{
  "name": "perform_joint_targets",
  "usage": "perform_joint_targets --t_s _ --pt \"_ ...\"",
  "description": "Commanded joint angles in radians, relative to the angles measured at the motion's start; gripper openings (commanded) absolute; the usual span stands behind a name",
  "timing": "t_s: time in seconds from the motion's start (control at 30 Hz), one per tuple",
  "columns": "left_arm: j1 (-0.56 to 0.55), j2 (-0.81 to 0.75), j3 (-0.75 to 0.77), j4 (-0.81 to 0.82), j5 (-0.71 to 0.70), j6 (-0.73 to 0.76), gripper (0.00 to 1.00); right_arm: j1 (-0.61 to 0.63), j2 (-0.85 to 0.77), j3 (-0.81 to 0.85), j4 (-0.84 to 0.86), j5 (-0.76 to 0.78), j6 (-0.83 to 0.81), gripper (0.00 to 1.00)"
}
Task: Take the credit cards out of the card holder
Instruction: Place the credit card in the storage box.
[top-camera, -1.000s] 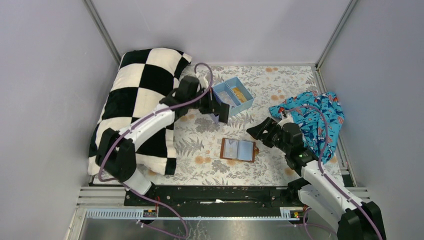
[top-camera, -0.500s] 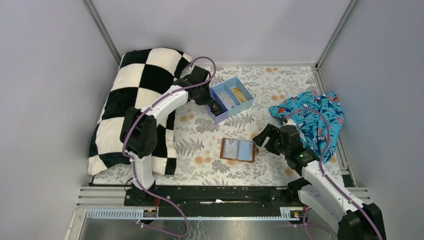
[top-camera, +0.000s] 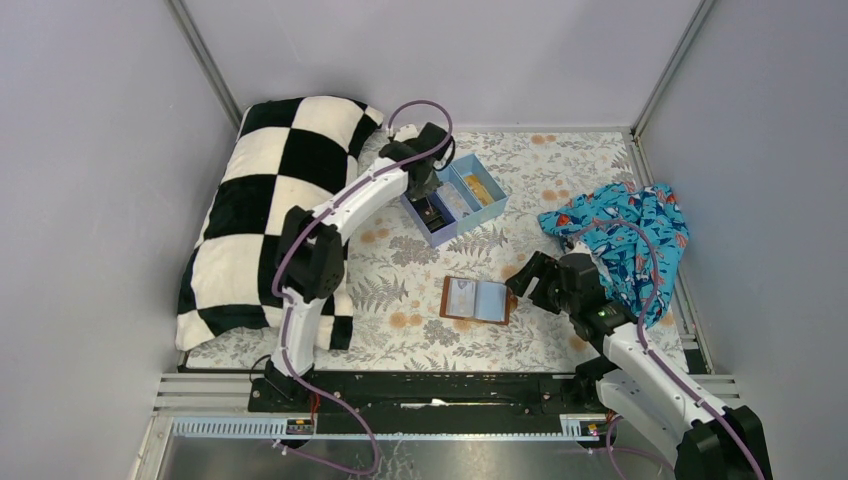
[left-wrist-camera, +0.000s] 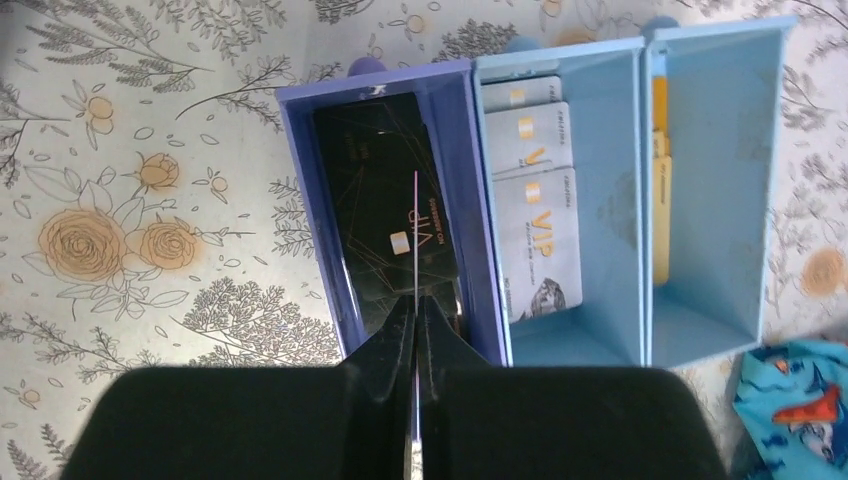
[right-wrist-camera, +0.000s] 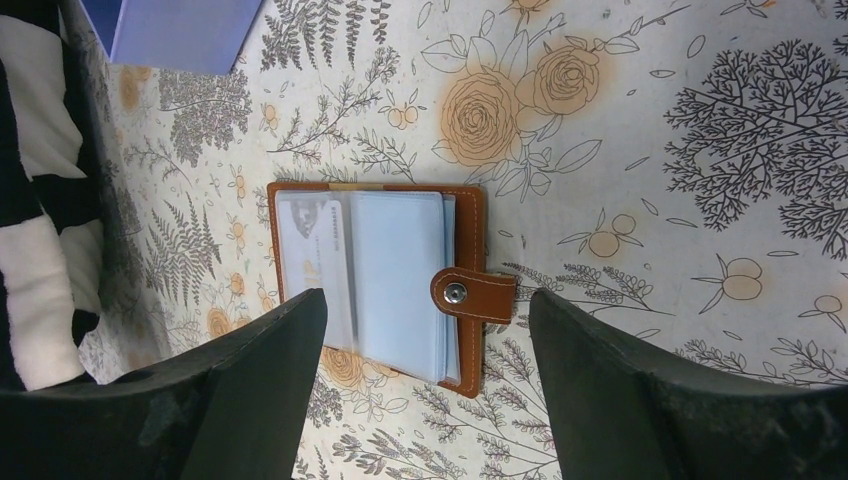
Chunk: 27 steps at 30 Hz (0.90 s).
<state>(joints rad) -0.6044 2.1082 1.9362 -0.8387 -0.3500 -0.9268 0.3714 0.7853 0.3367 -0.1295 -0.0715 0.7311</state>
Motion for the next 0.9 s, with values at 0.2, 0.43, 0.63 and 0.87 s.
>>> perform_joint_targets --t_s 0.2,0.43,0.63,0.87 --pt "-0.018 0.078 0.084 -0.212 -0.142 -0.213 0.0 0.003 -0.024 -0.023 0.017 -0.018 0.019 0.81" --pt "-0.036 0.122 0.113 -0.369 -0.23 -0.305 0.0 0.003 -0.003 -0.021 0.037 -0.036 0.011 0.81" --pt "-0.03 0.131 0.114 -0.418 -0.31 -0.23 0.0 0.002 0.027 -0.029 0.068 -0.07 0.014 0.81" --pt "0.011 0.18 0.189 -0.506 -0.403 -0.107 0.0 0.003 0.055 -0.031 0.078 -0.1 0.016 0.81"
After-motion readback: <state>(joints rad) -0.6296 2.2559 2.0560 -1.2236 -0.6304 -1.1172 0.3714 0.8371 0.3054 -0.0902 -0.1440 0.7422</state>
